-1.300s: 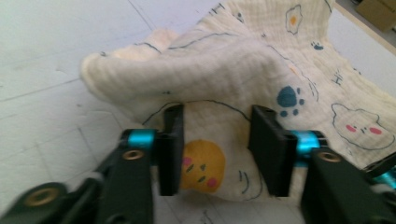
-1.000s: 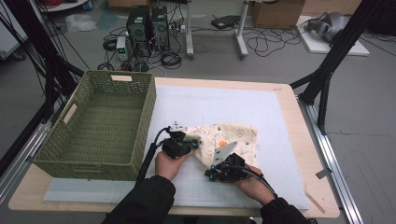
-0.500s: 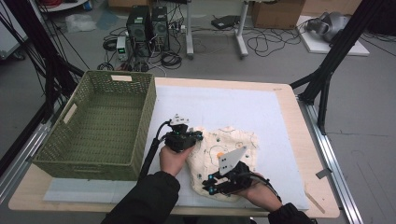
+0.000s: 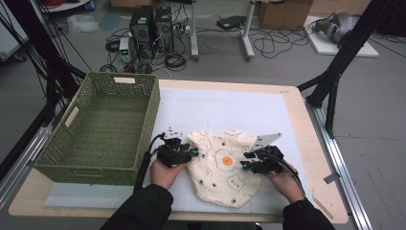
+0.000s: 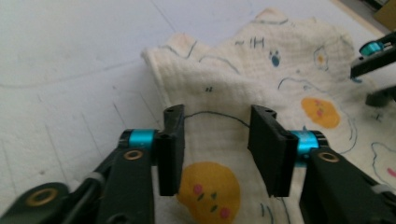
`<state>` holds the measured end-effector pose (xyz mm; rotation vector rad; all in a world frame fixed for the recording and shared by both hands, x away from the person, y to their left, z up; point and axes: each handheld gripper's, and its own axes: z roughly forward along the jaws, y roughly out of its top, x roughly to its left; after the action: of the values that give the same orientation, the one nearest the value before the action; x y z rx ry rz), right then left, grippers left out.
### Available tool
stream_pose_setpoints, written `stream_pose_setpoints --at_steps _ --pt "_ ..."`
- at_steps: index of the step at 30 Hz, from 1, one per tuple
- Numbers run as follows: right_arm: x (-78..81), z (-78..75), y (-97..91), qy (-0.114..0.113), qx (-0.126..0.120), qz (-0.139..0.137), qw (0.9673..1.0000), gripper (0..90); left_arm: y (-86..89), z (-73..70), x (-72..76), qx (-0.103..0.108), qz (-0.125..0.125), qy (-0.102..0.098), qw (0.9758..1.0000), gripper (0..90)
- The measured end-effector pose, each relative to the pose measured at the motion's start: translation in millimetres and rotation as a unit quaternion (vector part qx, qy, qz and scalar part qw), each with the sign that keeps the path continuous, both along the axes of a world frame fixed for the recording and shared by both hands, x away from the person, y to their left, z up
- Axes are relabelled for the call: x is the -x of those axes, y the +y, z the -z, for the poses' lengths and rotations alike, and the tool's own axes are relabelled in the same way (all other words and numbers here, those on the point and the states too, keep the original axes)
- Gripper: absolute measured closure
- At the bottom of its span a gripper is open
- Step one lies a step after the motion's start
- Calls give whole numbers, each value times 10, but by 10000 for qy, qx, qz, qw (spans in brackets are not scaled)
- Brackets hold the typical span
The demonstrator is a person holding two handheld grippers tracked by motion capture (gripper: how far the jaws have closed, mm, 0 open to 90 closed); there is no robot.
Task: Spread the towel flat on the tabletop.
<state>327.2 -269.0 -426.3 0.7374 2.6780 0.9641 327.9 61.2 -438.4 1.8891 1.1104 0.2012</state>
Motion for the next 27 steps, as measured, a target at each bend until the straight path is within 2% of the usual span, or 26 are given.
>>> stream_pose_setpoints --at_steps 1,2,3,5,7,8,9,11,14,16,17,18,19,21,23,25,27 --pt "-27 36 -19 67 70 59 9999 664 -16 30 -8 -94 143 103 9998 706" --pt "-53 66 -37 141 20 39 9999 699 -35 63 -15 -139 275 176 9994 809" --pt "-75 70 -51 188 -60 36 9998 752 -48 87 -21 -175 336 246 9990 869" --pt "-89 73 -27 113 -22 -82 9999 872 -60 96 -28 -89 270 254 9993 894" --pt "-105 72 -5 97 4 -142 9999 889 -45 50 -26 6 151 130 9998 897" --pt "-117 68 -12 128 -20 -124 9998 892 -35 16 -20 100 44 24 9999 897" --pt "-127 55 -18 59 55 -97 9999 893 -21 -21 -20 211 -45 -58 9998 898" --pt "-172 8 -44 -120 203 37 9997 894 -13 -91 -42 293 -175 -223 9992 898" --pt "-277 -103 -107 -296 286 250 9988 894 -36 -184 -123 553 -372 -410 9969 897" --pt "-366 -173 -150 -361 273 395 9982 893 -83 -200 -220 582 -491 -394 9963 894" --pt "-413 -188 -170 -386 296 472 9977 893 -107 -189 -272 543 -535 -383 9964 863" --pt "-460 -185 -192 -353 278 548 9975 890 -114 -169 -316 610 -507 -306 9964 795" --pt "-499 -161 -214 -339 237 601 9973 889 -111 -150 -340 707 -530 -256 9958 771" --pt "-542 -109 -253 -215 273 686 9970 881 -107 -146 -331 544 -496 -282 9969 732" --pt "-528 -103 -283 -224 159 694 9972 821 -86 -154 -282 409 -355 -384 9978 694" --pt "-470 -134 -298 -312 15 616 9976 723 -37 -163 -239 420 -342 -394 9978 677" --pt "-378 -172 -314 -330 -88 500 9982 710 10 -167 -182 359 -337 -458 9977 662"
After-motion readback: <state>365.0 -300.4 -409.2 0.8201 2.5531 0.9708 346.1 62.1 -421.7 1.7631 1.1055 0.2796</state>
